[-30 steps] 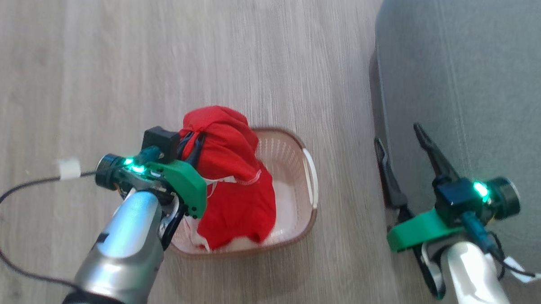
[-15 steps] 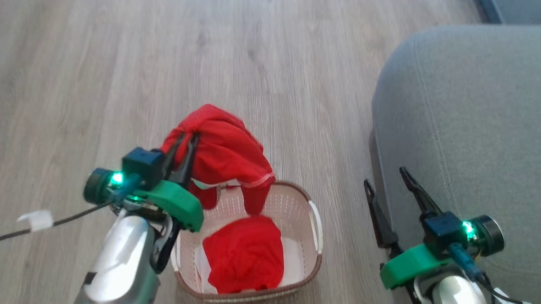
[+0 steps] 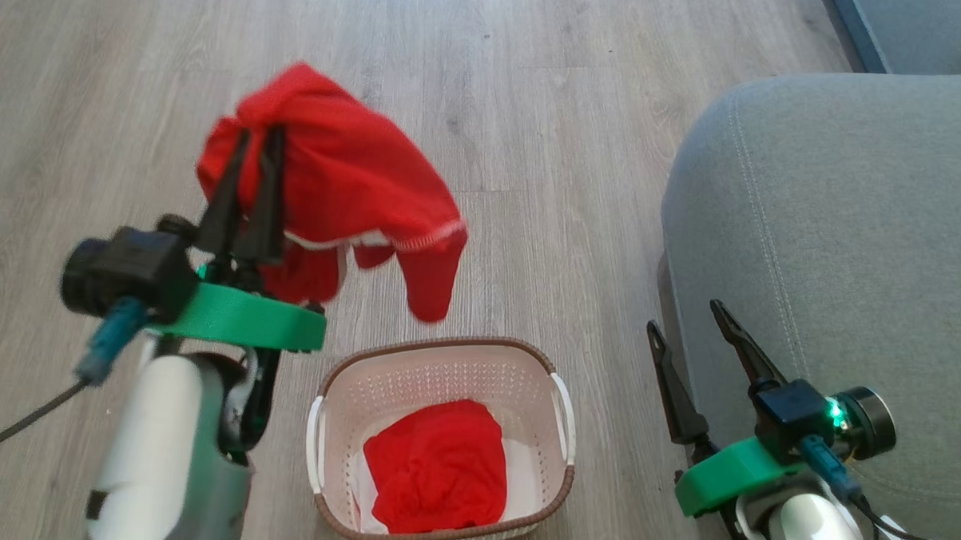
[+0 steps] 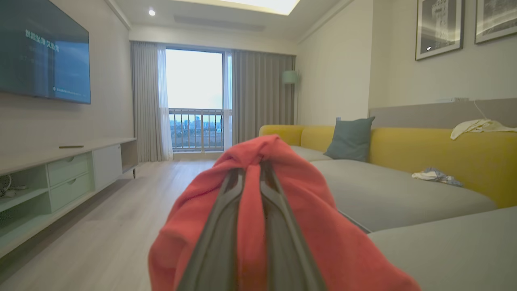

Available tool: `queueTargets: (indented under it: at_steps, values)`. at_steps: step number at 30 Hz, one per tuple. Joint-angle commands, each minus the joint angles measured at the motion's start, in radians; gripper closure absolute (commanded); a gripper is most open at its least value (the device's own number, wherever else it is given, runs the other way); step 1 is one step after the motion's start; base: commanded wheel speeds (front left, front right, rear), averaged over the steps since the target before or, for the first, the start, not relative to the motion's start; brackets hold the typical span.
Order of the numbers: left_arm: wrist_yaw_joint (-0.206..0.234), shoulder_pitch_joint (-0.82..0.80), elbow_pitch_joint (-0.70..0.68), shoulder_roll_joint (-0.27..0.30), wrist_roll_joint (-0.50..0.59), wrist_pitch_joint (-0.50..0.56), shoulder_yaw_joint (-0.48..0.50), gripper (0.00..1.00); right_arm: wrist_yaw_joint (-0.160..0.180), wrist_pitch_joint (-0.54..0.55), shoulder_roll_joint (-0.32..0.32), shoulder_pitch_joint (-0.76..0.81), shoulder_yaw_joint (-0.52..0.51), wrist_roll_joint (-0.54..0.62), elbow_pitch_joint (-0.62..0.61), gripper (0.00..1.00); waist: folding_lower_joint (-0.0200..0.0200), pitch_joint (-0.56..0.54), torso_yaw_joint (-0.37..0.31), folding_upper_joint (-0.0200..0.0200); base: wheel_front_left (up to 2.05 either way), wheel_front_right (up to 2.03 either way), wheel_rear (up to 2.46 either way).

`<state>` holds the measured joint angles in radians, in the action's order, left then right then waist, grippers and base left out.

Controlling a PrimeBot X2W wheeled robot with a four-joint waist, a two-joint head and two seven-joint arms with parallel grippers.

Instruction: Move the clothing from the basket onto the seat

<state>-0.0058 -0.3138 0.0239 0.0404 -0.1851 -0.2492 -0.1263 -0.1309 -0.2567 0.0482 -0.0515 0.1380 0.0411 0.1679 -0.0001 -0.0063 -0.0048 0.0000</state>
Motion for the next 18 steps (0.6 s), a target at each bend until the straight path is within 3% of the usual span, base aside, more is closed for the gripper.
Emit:
queueTargets:
  at_steps: [1, 11, 18]
  values:
    - [0.005, -0.043, -0.07, 0.01, -0.023, -0.013, 0.045, 1.0, 0.0, -0.005, 0.002, -0.022, 0.025, -0.009, -0.035, 0.0, 0.0001, 0.0, -0.002, 0.0, 0.0, 0.0, 0.0]
    - [-0.035, -0.115, -0.188, 0.01, -0.027, -0.013, 0.053, 1.0, 0.0, -0.005, 0.002, -0.015, 0.021, -0.008, -0.039, 0.0, 0.0001, -0.006, -0.01, 0.0, 0.0, 0.0, 0.0]
    - [-0.081, -0.138, -0.171, 0.01, -0.026, -0.013, -0.039, 1.0, 0.0, -0.005, 0.002, -0.014, 0.022, -0.006, -0.053, 0.0, 0.0001, -0.008, -0.017, 0.0, 0.0, 0.0, 0.0]
